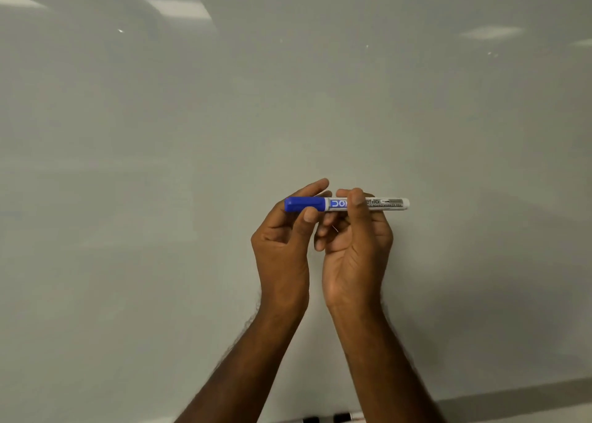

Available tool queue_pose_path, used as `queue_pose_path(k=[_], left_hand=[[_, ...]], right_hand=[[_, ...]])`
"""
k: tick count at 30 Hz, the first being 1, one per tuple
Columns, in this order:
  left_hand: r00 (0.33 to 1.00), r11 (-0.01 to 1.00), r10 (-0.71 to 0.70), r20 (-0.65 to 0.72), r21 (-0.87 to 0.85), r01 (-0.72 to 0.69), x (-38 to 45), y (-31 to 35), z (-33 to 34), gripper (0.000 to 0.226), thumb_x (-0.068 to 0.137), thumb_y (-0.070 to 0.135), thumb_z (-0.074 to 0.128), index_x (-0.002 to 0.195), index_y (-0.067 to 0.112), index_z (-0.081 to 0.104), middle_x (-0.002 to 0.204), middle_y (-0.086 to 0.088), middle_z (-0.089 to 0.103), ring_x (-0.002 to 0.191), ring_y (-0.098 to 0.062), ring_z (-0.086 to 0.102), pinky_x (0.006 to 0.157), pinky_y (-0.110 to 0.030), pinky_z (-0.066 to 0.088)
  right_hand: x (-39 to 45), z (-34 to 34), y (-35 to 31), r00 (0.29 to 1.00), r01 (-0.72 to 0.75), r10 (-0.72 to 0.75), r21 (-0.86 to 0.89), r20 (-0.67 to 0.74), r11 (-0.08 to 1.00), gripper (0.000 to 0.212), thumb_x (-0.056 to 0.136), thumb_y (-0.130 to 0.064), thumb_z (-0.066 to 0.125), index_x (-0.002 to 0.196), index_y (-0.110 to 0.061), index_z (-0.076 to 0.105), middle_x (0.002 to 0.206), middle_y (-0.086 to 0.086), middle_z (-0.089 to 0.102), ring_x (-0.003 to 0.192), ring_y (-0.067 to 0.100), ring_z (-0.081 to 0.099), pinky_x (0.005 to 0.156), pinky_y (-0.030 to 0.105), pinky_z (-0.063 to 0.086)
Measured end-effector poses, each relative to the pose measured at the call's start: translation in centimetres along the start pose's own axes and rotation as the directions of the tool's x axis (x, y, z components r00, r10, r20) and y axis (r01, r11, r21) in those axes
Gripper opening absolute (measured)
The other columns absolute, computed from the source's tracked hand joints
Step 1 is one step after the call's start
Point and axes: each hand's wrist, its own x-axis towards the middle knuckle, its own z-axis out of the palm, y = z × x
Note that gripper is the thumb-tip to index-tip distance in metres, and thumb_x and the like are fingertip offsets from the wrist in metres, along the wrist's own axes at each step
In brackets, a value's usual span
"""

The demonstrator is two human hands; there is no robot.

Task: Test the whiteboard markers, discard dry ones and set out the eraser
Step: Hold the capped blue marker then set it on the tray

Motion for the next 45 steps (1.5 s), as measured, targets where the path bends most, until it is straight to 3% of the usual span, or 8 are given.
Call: queue_pose_path(k=[6,10,15,22,28,34,40,45], left_hand=[[0.999,0.991,0.035,0.017,-0.127,-0.033,1.9,3.7,-1.6,0.022,0.094,0.028,0.057,0.107,0.026,0.075,0.114,-0.001,0.075,0.113,-0.021,0.069,0.093,-0.027,0.054],[0.997,0.988,-0.045,-0.062,-0.149,0.035,2.2,5.2,-2.7,0.027,0.091,0.031,0.056,0.104,0.014,0.073,0.107,-0.006,0.077,0.106,-0.022,0.072,0.086,-0.025,0.056],[0.985,0.989,-0.046,-0.169,-0.145,0.021,2.1,5.7,-4.1,0.026,0.094,0.030,0.055,0.102,0.014,0.073,0.108,-0.006,0.077,0.104,-0.023,0.072,0.088,-0.029,0.057],[0.973,0.982,-0.049,-0.224,-0.190,0.006,2.0,6.6,-5.3,0.031,0.095,0.030,0.051,0.106,0.011,0.073,0.115,-0.004,0.075,0.105,-0.021,0.072,0.089,-0.028,0.056],[0.970,0.970,-0.092,-0.223,-0.239,0.037,2.0,7.1,-5.3,0.034,0.091,0.030,0.052,0.110,0.009,0.071,0.116,-0.004,0.075,0.107,-0.019,0.072,0.091,-0.030,0.057],[0.912,0.860,-0.267,-0.312,-0.504,0.080,3.4,7.1,-5.4,0.026,0.092,0.029,0.054,0.106,0.011,0.065,0.118,-0.011,0.073,0.114,-0.022,0.069,0.104,-0.044,0.050],[0.916,0.880,-0.175,-0.362,-0.475,-0.020,4.2,6.9,-4.9,0.025,0.106,0.023,0.040,0.105,0.010,0.061,0.118,-0.012,0.073,0.116,-0.025,0.068,0.107,-0.048,0.048],[0.958,0.891,-0.098,-0.269,-0.452,-0.036,5.5,7.2,-3.9,0.030,0.109,0.022,0.032,0.104,0.011,0.059,0.122,-0.016,0.070,0.119,-0.030,0.065,0.107,-0.055,0.046]], right_hand=[[-0.9,4.9,0.1,1.000,0.015,-0.015,0.014,0.012,1.000,0.025,0.086,-0.034,0.060,0.076,-0.011,0.064,0.058,0.002,0.058,0.049,0.012,0.054,0.044,0.022,0.046],[-1.6,7.0,1.3,1.000,0.020,-0.020,0.018,0.001,1.000,0.028,0.090,-0.032,0.057,0.079,-0.008,0.063,0.058,0.004,0.058,0.050,0.014,0.055,0.047,0.022,0.047],[-2.0,8.2,2.8,1.000,-0.010,0.010,0.009,0.000,1.000,0.029,0.101,-0.018,0.051,0.077,-0.008,0.064,0.059,0.004,0.062,0.051,0.014,0.058,0.050,0.023,0.050],[-2.8,9.4,3.2,0.998,0.001,-0.001,0.005,0.059,1.000,0.024,0.089,-0.027,0.055,0.081,-0.006,0.065,0.063,0.007,0.063,0.053,0.016,0.059,0.052,0.024,0.051],[-3.2,9.8,2.6,0.998,-0.053,0.052,-0.016,-0.030,0.998,0.028,0.099,-0.022,0.051,0.081,-0.006,0.065,0.057,0.008,0.062,0.048,0.016,0.059,0.044,0.024,0.049],[-4.0,10.4,1.8,0.987,0.008,0.016,0.148,-0.157,0.989,0.032,0.102,-0.029,0.047,0.088,-0.003,0.061,0.054,0.007,0.054,0.047,0.018,0.053,0.043,0.026,0.045],[-3.3,10.4,1.4,0.984,0.069,-0.031,0.215,-0.174,0.974,0.034,0.089,-0.042,0.052,0.091,-0.010,0.063,0.061,0.006,0.056,0.052,0.017,0.055,0.046,0.025,0.045],[-1.7,10.8,0.6,0.980,0.144,-0.118,0.162,-0.159,0.976,0.032,0.095,-0.039,0.050,0.095,-0.010,0.064,0.064,0.005,0.059,0.054,0.015,0.056,0.047,0.025,0.046]])
